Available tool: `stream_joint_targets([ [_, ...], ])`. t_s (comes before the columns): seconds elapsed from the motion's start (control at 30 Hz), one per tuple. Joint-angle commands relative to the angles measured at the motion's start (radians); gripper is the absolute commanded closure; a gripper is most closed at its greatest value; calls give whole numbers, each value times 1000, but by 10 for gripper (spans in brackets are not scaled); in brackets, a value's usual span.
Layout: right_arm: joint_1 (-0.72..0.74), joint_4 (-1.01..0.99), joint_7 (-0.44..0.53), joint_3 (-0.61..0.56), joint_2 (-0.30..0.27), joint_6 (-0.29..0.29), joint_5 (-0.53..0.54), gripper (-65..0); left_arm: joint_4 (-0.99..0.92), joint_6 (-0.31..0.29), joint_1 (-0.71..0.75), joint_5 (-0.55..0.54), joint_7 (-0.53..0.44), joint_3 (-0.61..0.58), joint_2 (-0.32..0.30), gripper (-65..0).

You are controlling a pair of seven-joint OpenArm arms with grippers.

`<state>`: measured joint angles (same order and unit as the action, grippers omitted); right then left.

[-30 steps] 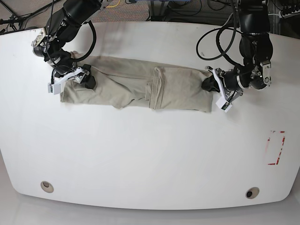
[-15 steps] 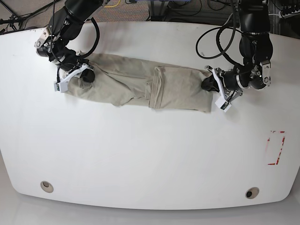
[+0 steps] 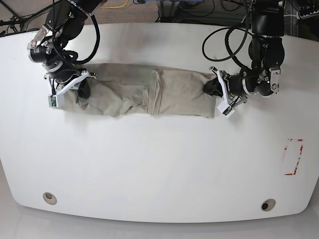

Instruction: Fold the T-shirt properly

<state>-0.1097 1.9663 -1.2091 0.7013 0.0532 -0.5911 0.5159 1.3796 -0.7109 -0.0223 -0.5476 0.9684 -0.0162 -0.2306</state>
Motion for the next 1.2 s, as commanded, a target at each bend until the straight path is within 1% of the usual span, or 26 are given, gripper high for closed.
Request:
stream_joint_targets([
  [0.0,-8,55,-7,-35,-3,7,31,0,-35,13,15,200,110,-12,18,0],
  [0.1,8,57,-22,-62,-3,9,83,0,-59,13,15,268,110,-11,58,0],
  [0.23,15,58,-27,-82,-3,13,154,0,-81,13,15,338,110,-11,86,0],
  [0.27,17,58,-27,-104,-3,27,174,0,-85,13,15,360,110,-9,96,0],
  [0.43,20,58,-11,-180,-2,110,234,0,-92,13,15,396,110,-11,124,0],
  [0.63,25,57,19,-262,-2,156,335,0,-85,13,15,404,110,-11,158,0],
  [0.8,51,44,21,-322,18,185,346,0,-90,13,15,404,110,-11,165,0],
  [0.97,63,34,28,-386,29,196,339,0,-84,13,15,404,110,-11,165,0],
  [1.17,61,29,82,-463,32,201,254,0,-84,13,20,401,110,-11,165,0],
])
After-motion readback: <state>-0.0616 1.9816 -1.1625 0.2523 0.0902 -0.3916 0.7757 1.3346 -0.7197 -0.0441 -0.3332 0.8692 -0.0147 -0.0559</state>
